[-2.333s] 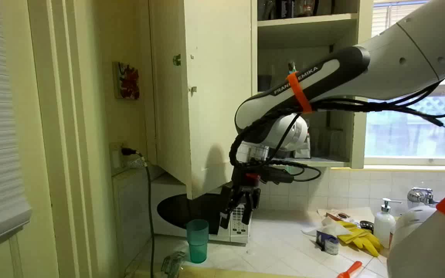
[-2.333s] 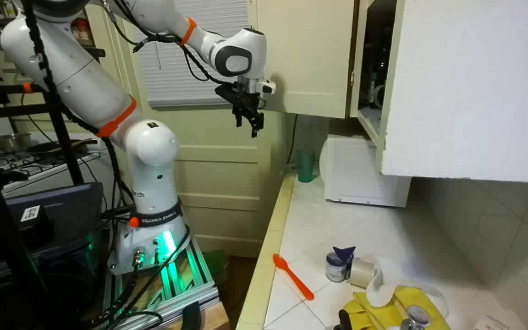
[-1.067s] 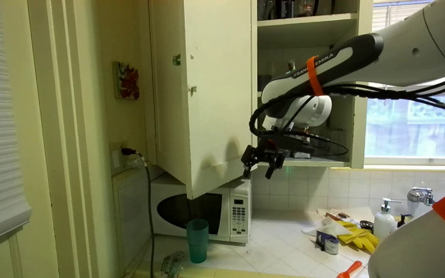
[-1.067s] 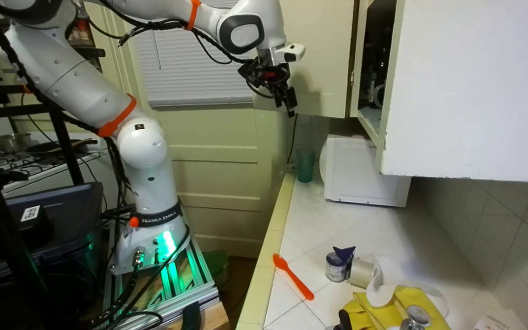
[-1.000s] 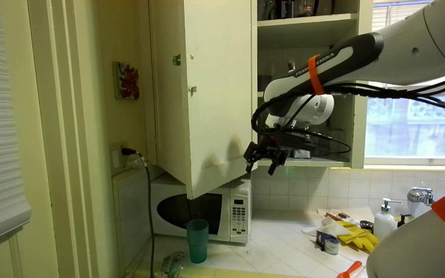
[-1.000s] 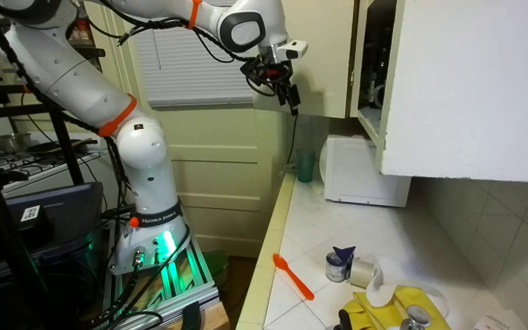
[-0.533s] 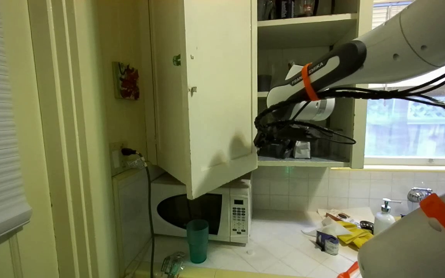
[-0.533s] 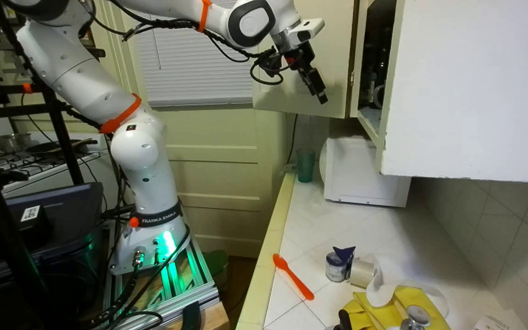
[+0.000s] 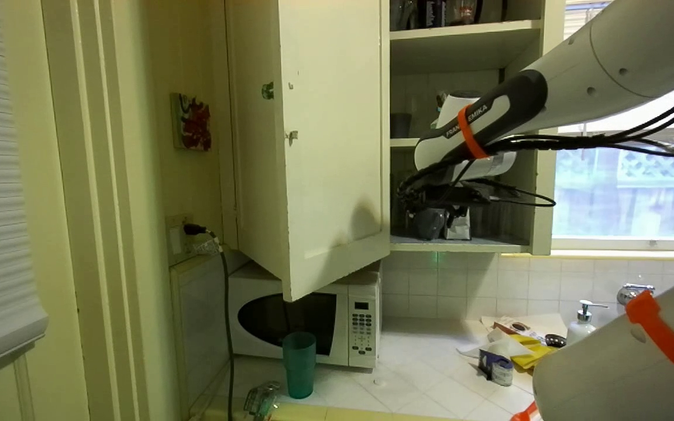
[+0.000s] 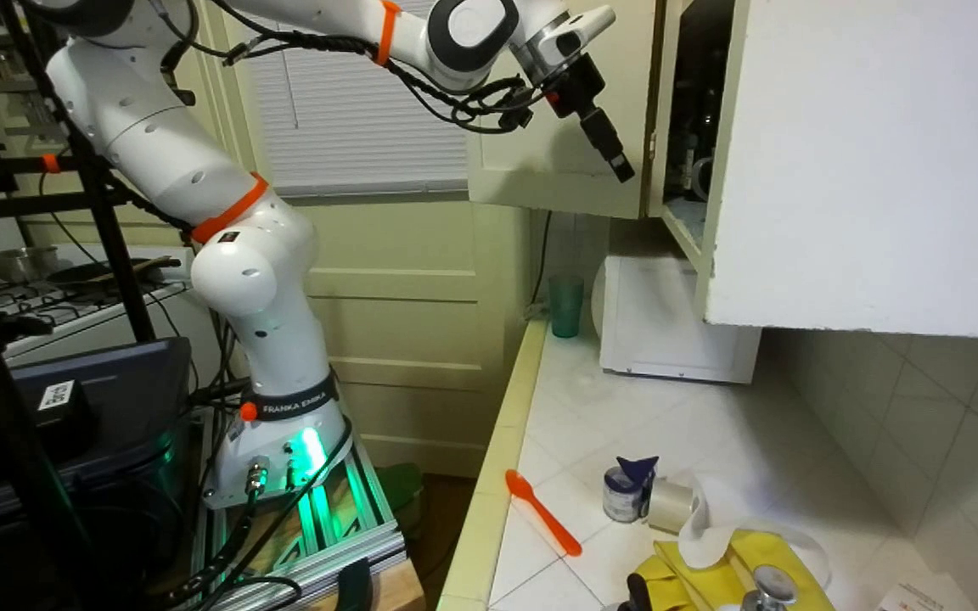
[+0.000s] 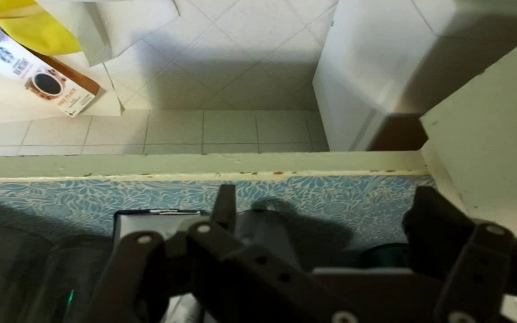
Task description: Remove the mug from the bottom shelf and put it on the counter
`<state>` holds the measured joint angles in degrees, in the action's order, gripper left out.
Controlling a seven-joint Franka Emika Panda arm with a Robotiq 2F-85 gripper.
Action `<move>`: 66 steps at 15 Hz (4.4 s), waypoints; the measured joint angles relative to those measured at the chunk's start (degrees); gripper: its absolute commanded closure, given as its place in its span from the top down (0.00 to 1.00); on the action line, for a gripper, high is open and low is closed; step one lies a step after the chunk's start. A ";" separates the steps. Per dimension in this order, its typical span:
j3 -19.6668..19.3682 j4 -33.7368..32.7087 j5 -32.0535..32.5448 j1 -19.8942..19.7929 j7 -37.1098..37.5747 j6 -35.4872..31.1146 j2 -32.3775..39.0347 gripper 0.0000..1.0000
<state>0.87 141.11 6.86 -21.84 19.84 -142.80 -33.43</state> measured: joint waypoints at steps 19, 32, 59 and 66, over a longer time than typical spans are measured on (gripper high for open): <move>-4.81 -4.83 0.27 -2.42 0.39 -3.42 5.42 1.00; -7.79 -10.57 -1.93 -2.08 1.71 -10.33 12.11 1.00; -7.62 -15.62 -6.08 -0.53 10.49 -8.37 18.80 0.22; -7.84 -17.63 -5.77 -0.54 10.55 -6.84 20.09 0.24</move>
<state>-6.96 123.48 1.08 -22.37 30.40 -149.63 -13.33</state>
